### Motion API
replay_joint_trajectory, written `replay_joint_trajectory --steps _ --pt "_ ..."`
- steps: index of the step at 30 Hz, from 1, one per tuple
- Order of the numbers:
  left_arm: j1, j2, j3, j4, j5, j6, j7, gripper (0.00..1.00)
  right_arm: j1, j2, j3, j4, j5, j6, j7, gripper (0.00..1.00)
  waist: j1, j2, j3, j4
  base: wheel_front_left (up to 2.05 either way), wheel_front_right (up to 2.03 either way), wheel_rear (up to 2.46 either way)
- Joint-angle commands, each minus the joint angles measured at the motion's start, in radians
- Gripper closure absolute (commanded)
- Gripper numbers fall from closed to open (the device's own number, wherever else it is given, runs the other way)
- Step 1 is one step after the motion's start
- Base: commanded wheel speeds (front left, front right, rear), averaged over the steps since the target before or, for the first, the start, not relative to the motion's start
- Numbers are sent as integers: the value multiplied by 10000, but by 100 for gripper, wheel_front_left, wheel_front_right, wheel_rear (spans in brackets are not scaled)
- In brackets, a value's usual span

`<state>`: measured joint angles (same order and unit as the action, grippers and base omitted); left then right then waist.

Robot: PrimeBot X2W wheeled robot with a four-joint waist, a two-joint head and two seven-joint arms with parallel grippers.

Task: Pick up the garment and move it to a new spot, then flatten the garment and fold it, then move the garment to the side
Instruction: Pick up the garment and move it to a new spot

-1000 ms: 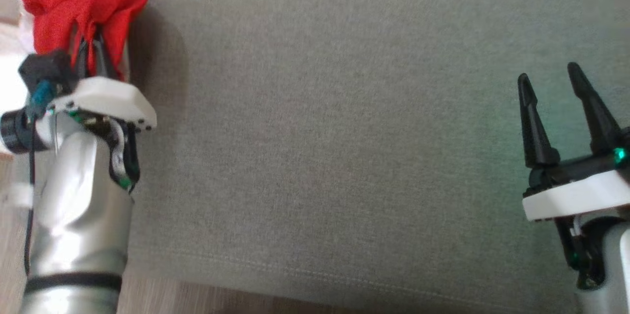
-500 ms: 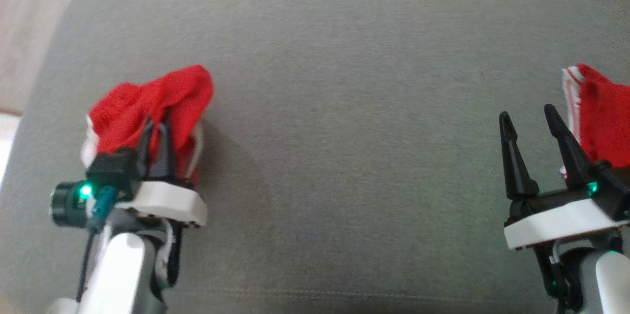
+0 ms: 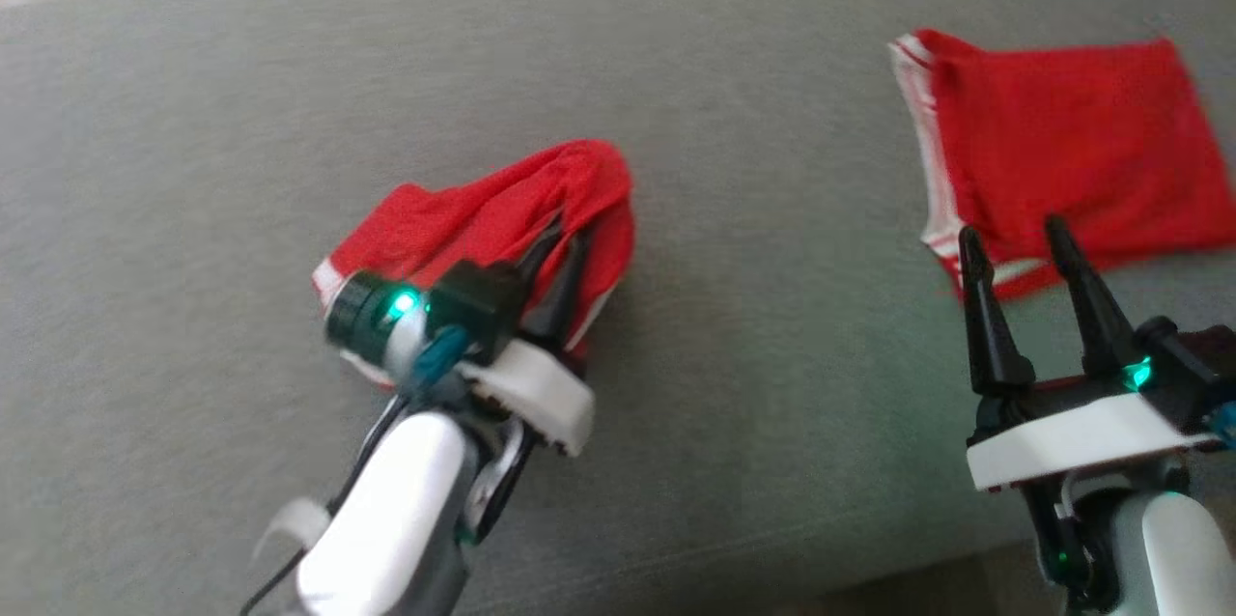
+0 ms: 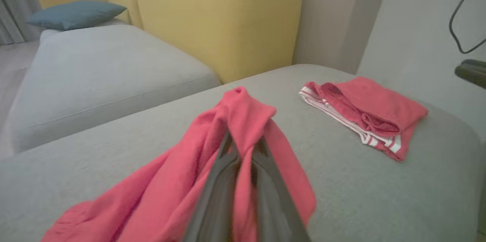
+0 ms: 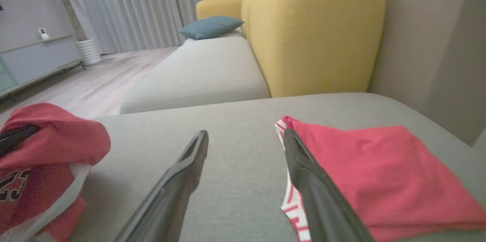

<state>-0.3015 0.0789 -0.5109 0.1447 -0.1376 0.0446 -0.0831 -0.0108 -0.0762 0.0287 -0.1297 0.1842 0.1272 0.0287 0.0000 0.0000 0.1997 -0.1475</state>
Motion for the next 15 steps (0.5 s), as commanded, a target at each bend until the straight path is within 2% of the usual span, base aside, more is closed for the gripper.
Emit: replay_joint_trajectory --steps 1,9,10,11,12,15 --pt "-677 -71 121 -150 76 -73 -171 100 -361 -20 221 -255 92 35 -162 0 0 0 492 -992 0 0 0" --pt "-1772 -253 -606 1464 -210 -95 -181 100 -584 122 334 183 340 35 -526 0 0 0 1180 -2156 0 0 0" --pt "-1882 -263 -769 1820 -278 -118 -124 68 -615 147 330 298 388 35 -612 0 0 0 1256 -2244 0 0 0" --pt "-1916 -267 -837 1935 -323 -124 -144 25 -630 156 328 345 398 35 -653 0 0 0 1277 -2259 0 0 0" --pt "-1948 -269 -910 2015 -338 -120 -189 0 -643 164 322 390 407 35 -690 0 0 0 1284 -2261 0 0 0" --pt "-1987 -275 -1136 2065 -349 -119 -430 0 -649 185 254 502 392 35 -753 0 0 0 1189 -2119 0 0 0"
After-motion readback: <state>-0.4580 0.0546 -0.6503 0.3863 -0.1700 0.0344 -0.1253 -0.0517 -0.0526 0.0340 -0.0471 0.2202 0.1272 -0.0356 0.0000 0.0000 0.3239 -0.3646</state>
